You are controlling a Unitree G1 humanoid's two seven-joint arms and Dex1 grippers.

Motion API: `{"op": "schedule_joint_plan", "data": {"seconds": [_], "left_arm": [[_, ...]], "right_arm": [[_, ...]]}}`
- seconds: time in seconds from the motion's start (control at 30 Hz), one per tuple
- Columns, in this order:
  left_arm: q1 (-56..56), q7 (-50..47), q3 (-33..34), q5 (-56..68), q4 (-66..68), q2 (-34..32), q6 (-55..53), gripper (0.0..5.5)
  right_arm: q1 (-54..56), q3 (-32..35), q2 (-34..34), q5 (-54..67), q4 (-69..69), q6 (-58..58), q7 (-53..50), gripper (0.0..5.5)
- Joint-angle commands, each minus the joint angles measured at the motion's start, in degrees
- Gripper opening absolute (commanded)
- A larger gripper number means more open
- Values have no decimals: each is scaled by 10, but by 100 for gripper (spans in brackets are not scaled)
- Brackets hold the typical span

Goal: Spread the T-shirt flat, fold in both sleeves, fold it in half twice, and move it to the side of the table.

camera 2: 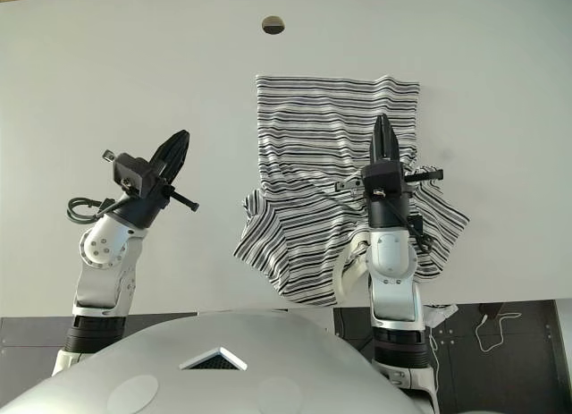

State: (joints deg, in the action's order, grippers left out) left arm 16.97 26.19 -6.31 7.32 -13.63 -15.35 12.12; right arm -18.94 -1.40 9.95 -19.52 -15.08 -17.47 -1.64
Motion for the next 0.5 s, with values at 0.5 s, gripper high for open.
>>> {"op": "schedule_joint_plan", "data": {"seconds": [0.5], "left_arm": [[-78, 161, -251, -212, -125, -101, -431, 10]], "right_arm": [[47, -64, -33, -41, 14, 29, -20, 13]]}}
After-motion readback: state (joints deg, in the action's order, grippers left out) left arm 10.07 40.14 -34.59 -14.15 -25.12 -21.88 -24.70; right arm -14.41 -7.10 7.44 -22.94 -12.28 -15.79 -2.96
